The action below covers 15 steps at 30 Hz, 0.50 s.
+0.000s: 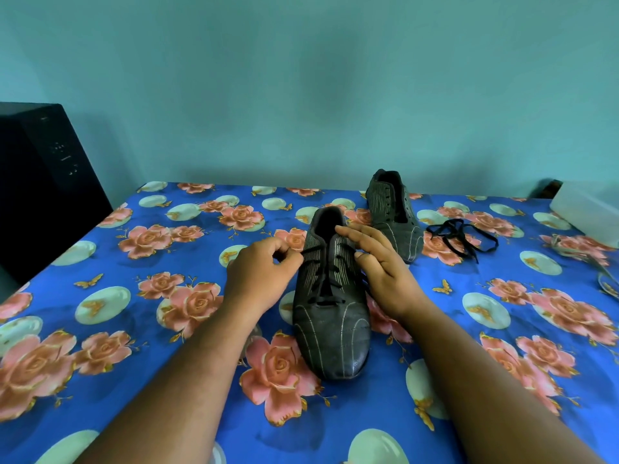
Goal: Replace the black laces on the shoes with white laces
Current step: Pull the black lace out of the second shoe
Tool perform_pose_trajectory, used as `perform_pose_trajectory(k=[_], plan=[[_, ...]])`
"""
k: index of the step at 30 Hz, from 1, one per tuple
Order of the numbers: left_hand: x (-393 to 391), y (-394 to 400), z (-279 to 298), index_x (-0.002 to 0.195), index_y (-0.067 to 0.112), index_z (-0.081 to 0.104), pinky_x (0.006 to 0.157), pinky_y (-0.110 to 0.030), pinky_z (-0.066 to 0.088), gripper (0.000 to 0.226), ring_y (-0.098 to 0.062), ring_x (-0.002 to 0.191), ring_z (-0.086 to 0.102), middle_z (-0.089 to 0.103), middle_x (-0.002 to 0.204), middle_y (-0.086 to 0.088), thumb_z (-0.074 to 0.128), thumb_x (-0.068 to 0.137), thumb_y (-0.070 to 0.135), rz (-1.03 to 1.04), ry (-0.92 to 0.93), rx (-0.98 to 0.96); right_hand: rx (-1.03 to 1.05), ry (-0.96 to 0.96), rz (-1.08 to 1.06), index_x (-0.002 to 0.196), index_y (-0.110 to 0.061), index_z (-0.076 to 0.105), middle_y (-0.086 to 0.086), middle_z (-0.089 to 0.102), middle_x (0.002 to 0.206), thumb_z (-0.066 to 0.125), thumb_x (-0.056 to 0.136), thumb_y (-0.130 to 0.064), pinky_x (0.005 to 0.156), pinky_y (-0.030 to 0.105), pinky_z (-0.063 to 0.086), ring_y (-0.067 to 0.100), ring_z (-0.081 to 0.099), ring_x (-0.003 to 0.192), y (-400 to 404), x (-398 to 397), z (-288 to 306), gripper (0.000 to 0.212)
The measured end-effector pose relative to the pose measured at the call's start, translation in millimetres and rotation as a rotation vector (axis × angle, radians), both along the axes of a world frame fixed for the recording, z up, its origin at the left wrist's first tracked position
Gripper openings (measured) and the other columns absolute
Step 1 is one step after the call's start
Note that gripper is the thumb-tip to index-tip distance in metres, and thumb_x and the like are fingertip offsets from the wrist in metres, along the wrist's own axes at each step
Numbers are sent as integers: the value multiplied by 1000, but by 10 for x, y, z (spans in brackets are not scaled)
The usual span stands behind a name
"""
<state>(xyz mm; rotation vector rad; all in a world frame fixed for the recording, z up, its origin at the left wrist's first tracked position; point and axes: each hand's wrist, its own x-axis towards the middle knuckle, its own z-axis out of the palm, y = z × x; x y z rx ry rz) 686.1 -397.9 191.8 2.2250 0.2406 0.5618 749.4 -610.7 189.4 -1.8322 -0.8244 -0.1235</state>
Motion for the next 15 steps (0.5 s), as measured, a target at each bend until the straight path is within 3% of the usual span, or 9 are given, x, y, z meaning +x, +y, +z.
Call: perform_pose_trajectory(k=[2,4,8,12,15], plan=[[8,-19,5,97,35,70,70,-37,55,21,-8,83,66,69,90,13,59,90,52,-84,-100,-102,-2,-8,0,137,-23,60,-12,49,141,41,96,-12,111,9,25,-4,39,137,5,-6,7,47],[-2,-61,28,108,35,71,79,-28,54,25,-5,91,64,69,99,15,60,93,52,-178,-201,-79,1,-18,1,138,-20,60,-11,49,141,41,96,-11,111,10,26,-4,40,136,4,-8,11,47],[-20,-137,45,96,22,74,74,-23,50,7,-7,82,61,66,88,17,73,93,27,-202,-333,57,14,-14,-14,136,-17,62,-8,53,139,40,97,-8,111,10,28,-2,43,135,-15,9,3,46],[27,-30,17,86,26,69,62,-30,45,13,-13,67,58,66,78,10,65,95,34,11,-139,-67,4,-31,-37,133,-15,64,-9,55,134,41,98,-1,106,7,29,-8,45,129,-17,8,11,44],[45,74,-25,79,24,65,64,-34,41,22,-20,65,54,60,66,8,62,95,39,94,65,-111,-14,-36,-40,134,-18,62,-15,54,133,45,100,-8,105,6,29,-13,44,126,-9,-10,7,40]])
